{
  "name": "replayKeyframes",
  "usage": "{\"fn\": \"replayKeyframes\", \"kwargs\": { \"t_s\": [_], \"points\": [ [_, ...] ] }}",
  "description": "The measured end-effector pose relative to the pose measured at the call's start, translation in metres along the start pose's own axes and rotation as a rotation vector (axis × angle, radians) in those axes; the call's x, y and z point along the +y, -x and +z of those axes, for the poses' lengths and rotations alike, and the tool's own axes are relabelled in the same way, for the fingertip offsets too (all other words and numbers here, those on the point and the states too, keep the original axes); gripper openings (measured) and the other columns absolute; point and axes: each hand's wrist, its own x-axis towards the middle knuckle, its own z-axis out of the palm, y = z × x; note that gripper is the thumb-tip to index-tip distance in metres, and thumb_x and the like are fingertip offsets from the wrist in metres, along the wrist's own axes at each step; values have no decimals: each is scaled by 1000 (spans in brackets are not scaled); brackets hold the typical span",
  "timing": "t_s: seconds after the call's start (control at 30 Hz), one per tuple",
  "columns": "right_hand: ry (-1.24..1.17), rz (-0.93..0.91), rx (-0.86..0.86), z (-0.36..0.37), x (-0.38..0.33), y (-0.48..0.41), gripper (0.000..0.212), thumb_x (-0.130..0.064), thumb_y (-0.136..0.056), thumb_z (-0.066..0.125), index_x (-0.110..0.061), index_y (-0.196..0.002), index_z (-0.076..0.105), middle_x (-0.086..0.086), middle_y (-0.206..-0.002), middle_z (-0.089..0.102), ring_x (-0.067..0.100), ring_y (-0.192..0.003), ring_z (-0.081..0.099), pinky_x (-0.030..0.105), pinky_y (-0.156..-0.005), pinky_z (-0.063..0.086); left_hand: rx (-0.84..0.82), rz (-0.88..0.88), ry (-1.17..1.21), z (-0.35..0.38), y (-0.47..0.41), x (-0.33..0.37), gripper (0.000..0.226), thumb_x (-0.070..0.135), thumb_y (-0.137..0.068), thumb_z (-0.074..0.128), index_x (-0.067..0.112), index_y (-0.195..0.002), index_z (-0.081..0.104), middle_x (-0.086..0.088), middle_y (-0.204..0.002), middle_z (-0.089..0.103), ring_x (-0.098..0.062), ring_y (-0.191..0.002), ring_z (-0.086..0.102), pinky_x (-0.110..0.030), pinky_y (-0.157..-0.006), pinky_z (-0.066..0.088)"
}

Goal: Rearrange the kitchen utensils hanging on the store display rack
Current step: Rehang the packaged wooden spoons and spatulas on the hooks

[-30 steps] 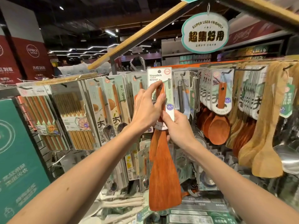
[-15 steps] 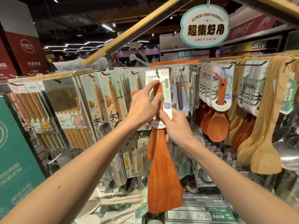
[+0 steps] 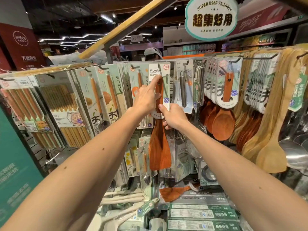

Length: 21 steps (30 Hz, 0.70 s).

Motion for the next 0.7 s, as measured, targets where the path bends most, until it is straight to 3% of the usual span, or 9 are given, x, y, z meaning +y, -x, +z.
{"fn": "replayKeyframes", "kwargs": {
  "t_s": [0.1,0.2,0.27,0.33,0.4,0.43,0.5,0.57,0.7],
  "points": [
    [-47,21,-16,1,1,-2,45,-45,-101,46,-4,-112,60,15,-83,73,28,-67,74,45,-71,62,-12,7,10,2,-3,-2,63,17,-99,56,37,-151,26,-15,-101,62,-32,-91,58,-52,-86,49],
    [-80,39,-22,0,3,1,42,-45,-100,49,-6,-107,61,15,-83,74,26,-68,74,45,-74,62,-19,19,-12,-2,0,0,65,17,-100,55,35,-154,23,-18,-106,64,-29,-89,61,-46,-83,50],
    [-96,56,13,-1,7,6,38,-45,-98,54,-8,-101,61,13,-81,74,26,-71,74,47,-78,61,-39,37,-44,-7,7,5,67,20,-102,53,34,-157,18,-18,-110,65,-21,-75,58,-35,-72,46],
    [-50,61,55,-3,14,15,36,-47,-94,58,-11,-101,62,10,-92,73,28,-87,71,45,-87,56,-73,32,-56,-10,18,5,65,25,-104,50,34,-158,15,-10,-100,62,-12,-61,51,-29,-66,45],
    [-18,51,75,-8,23,32,40,-47,-91,61,-16,-116,57,4,-101,69,26,-105,62,40,-94,48,-85,17,-70,-12,32,2,55,29,-103,51,31,-153,30,-7,-101,62,-14,-72,57,-40,-85,51],
    [-21,33,75,-11,27,44,39,-46,-91,62,-18,-117,55,-1,-95,67,24,-106,60,39,-94,47,-87,15,-89,-14,42,1,45,32,-102,53,26,-145,42,-9,-107,64,-19,-85,62,-46,-94,50],
    [-66,12,42,-15,39,72,29,-42,-91,64,-21,-109,55,-7,-78,61,17,-89,62,34,-79,47,-102,30,-130,-17,69,0,30,36,-100,56,17,-123,60,-8,-111,68,-23,-98,62,-44,-93,51],
    [-144,7,-35,-13,58,103,20,-37,-91,65,-22,-98,55,-7,-68,53,12,-66,55,30,-65,41,-152,53,-142,-19,105,0,29,39,-99,57,13,-106,66,-4,-102,70,-18,-87,62,-33,-83,50],
    [-175,48,-169,11,109,163,18,-30,-91,68,-16,-85,59,1,-65,55,16,-60,52,32,-62,42,-295,-20,-208,-15,185,-13,29,46,-97,57,23,-79,59,9,-71,61,-9,-64,58,-31,-67,53]
  ]
}}
